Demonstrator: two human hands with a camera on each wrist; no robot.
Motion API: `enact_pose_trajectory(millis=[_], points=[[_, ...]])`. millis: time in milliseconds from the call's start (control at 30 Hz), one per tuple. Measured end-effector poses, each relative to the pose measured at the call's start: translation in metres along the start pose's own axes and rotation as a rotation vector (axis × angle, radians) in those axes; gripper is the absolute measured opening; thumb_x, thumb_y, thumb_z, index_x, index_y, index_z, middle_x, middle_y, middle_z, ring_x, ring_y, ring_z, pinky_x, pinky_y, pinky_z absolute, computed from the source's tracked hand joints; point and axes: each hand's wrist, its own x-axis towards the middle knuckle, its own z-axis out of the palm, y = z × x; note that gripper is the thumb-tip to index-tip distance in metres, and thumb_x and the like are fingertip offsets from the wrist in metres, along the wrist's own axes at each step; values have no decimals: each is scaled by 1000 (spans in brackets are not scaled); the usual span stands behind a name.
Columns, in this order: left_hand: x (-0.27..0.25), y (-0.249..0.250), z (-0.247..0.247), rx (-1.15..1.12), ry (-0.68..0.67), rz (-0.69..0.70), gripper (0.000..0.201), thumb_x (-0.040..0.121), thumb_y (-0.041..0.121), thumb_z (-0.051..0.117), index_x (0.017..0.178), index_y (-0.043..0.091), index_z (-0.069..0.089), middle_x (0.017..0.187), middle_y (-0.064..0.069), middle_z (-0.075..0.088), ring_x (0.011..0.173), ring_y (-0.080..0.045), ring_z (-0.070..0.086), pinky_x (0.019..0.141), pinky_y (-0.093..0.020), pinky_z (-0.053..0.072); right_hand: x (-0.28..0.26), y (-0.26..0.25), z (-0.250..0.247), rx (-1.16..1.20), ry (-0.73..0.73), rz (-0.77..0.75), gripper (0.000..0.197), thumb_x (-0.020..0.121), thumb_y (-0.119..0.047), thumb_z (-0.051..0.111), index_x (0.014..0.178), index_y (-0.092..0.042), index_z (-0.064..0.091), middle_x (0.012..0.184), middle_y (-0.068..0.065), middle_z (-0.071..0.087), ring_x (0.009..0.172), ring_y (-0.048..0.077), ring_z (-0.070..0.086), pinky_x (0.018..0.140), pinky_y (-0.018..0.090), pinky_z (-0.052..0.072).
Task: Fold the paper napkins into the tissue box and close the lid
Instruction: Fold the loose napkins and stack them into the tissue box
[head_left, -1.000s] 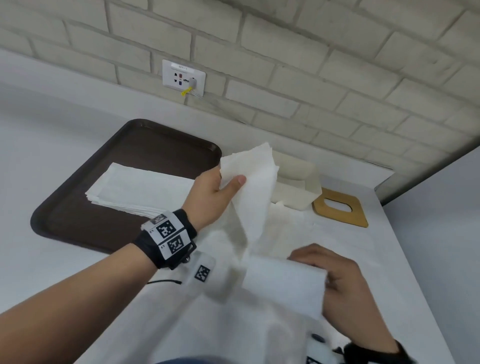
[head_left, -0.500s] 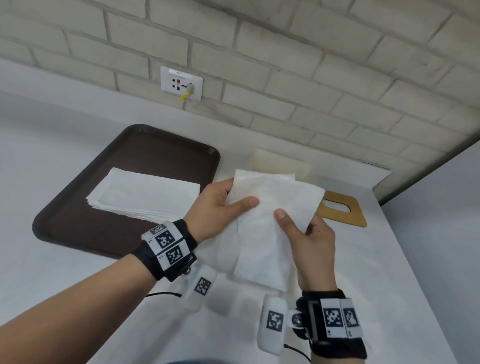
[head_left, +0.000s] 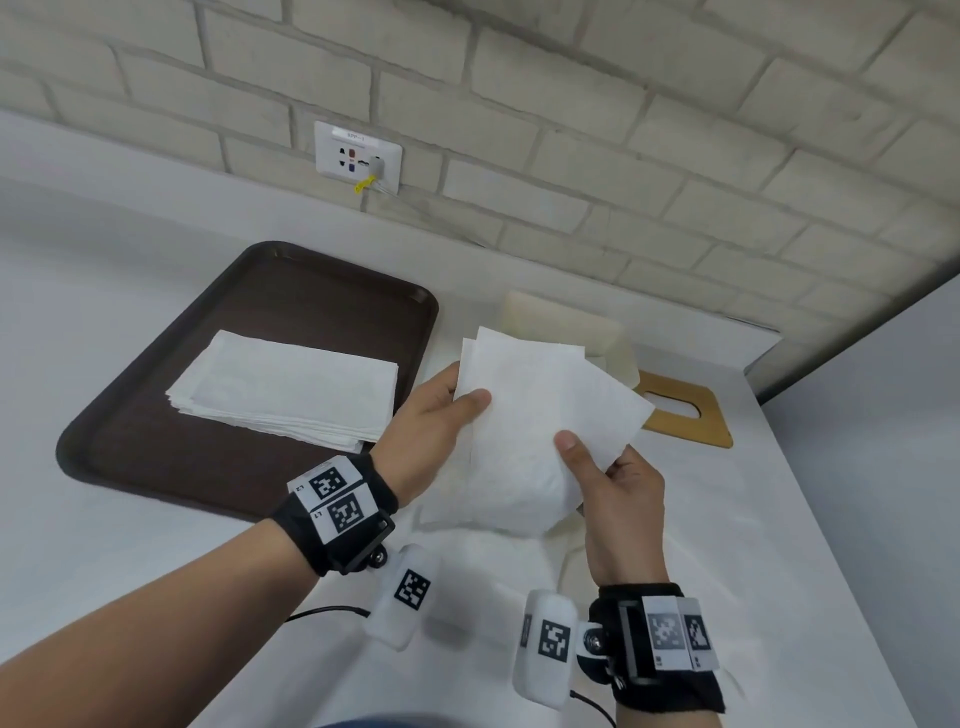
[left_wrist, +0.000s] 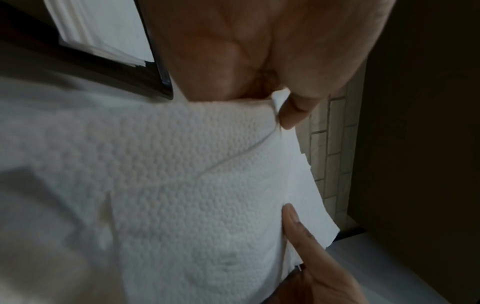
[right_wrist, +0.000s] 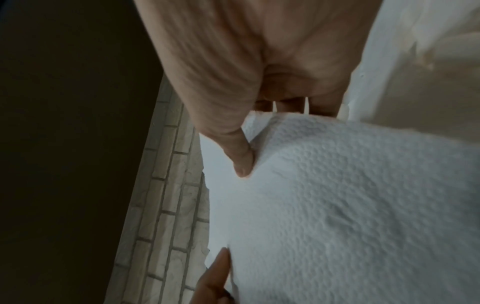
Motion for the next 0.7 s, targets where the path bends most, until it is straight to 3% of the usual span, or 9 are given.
enact_pose_trajectory(millis=[133,233,400,567,700], points=[[-1,-4,4,40,-30,18,35,98,22,60,132,15,64,128,-8,73,121,-31,69,108,-56,50,-4,1,3,39,-11,-16,19,88,-11,78,107,-11,76,100,-1,80,95,16,76,81,31,61],[-2,-4,7,40,-15,16,34,98,23,64,130,12,65,126,-9,74,119,-31,69,107,-56,51,-5,6,3,48,33,-20,16,87,-11,79,103,-12,76,97,-2,80,93,15,76,76,26,61],[-2,-4,6,-6,3,-39,28,110,18,49,130,10,66,127,-10,74,120,-30,69,110,-55,49,-4,5,-3,57,79,-7,20,87,-15,80,107,-18,74,102,-6,80,97,11,75,85,29,58],[-3,0,7,-42,-73,-82,34,109,3,41,130,12,66,128,-12,73,121,-31,68,110,-51,49,-3,0,-3,82,61,-11,23,88,-14,78,110,-19,73,103,-8,79,97,9,75,83,26,57],[-5,4,10,-78,-63,-107,38,106,-3,38,129,10,66,128,-11,73,123,-30,68,109,-46,50,-2,1,-4,3,87,-43,18,87,-18,80,104,-15,76,99,-6,80,95,10,75,80,24,56]])
